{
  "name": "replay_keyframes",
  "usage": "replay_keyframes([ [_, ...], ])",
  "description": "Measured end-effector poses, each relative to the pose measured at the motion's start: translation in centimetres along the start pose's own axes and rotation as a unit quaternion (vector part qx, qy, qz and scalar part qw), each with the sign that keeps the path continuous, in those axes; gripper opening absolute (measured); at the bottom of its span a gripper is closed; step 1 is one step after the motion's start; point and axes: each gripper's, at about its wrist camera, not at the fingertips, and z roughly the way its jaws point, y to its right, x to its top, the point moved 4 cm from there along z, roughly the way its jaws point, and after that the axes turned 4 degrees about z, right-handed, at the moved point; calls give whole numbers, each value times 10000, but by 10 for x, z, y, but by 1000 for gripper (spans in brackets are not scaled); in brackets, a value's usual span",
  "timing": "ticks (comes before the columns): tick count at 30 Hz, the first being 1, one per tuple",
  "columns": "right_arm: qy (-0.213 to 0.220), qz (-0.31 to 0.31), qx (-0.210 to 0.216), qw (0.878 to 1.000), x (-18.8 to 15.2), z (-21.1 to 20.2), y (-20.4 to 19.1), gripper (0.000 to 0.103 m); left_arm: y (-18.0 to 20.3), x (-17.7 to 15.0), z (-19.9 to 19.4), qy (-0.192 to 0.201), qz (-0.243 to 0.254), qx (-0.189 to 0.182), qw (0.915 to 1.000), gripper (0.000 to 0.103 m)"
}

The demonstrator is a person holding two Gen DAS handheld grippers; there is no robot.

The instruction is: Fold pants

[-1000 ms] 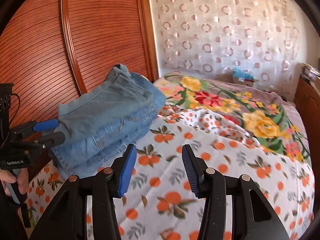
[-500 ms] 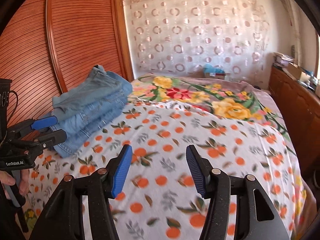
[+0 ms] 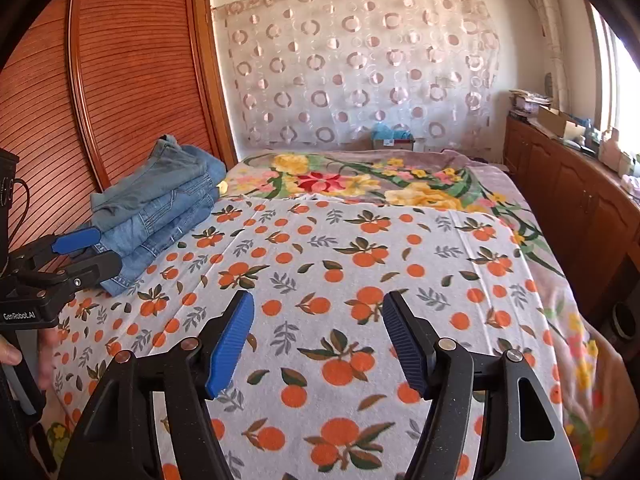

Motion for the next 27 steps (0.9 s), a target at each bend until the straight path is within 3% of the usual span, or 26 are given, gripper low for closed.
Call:
replay_keyframes([
  [5,120,48,-97,9999,-4,-19,-2,69,10,-1,-12,14,20,-29,10000,96],
  [9,166,41,-154,9997,-9,-37,2,69,16,1,-28,143,2,149,9998,96],
  [19,428,-17,-151,9990,-12,-85,-8,69,22,9,-78,529,-3,199,9984,96],
  [27,744,25,-226,9970,-12,-116,-13,69,19,11,-114,740,9,455,9962,96],
])
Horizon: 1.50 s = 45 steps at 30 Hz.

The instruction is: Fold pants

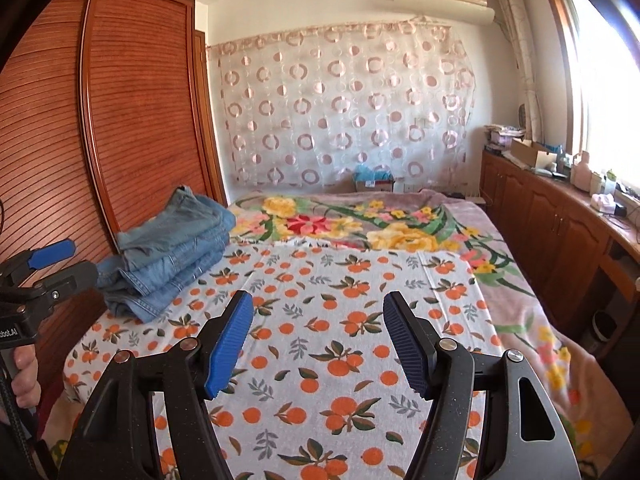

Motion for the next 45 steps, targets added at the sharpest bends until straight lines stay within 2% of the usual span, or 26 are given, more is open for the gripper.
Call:
replay_keyframes([
  [24,401,-44,-235,9989,-23,-30,-1,69,-19,-30,-34,87,-146,323,9993,96],
  [45,357,-11,-192,9992,-27,-11,6,69,-19,-41,-30,36,-189,347,9992,96],
])
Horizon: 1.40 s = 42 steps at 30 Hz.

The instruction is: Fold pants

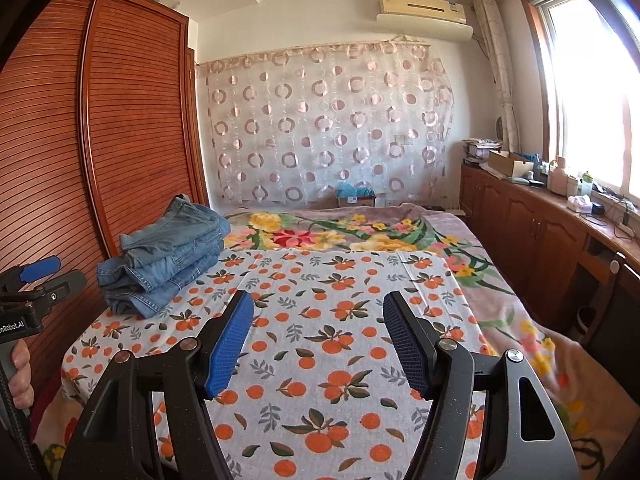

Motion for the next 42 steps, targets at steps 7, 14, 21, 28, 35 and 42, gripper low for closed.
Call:
replay_keyframes([
  [7,-1,9,31,10000,-3,0,3,69,0,-1,0,-10,-2,-7,10000,96],
  [14,3,5,31,10000,-5,0,3,69,-1,-2,2,-27,-12,-5,10000,96],
  [21,19,6,41,10000,-7,0,4,69,0,-3,1,-16,-3,-15,10000,96],
  [28,17,4,37,10000,-9,1,4,69,1,-4,1,-7,-10,-13,10000,96],
  [35,18,9,46,10000,-9,0,5,69,1,-4,1,-8,-12,-16,10000,96],
  [42,14,4,50,10000,-9,0,5,69,1,-4,1,-9,-8,-27,10000,96],
])
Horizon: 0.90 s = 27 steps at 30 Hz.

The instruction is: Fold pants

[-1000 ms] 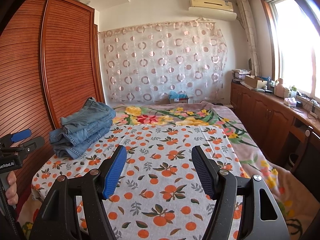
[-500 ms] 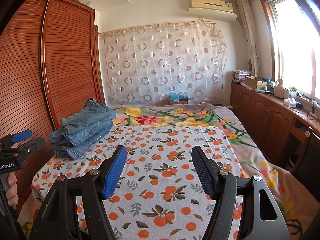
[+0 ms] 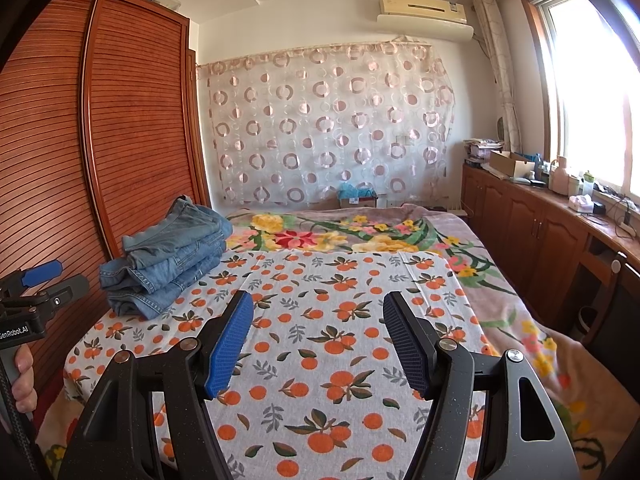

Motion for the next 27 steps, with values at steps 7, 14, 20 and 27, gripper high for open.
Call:
replay_keyframes([
  [7,6,-2,-1,10000,0,0,0,69,0,0,0,0,-5,5,10000,96],
  [14,6,2,0,10000,0,0,0,69,0,1,-1,10,1,3,10000,96],
  [20,0,-2,0,10000,0,0,0,69,1,0,-1,10,5,24,10000,96],
  [27,-1,-6,-3,10000,0,0,0,69,0,1,0,10,3,20,10000,96],
])
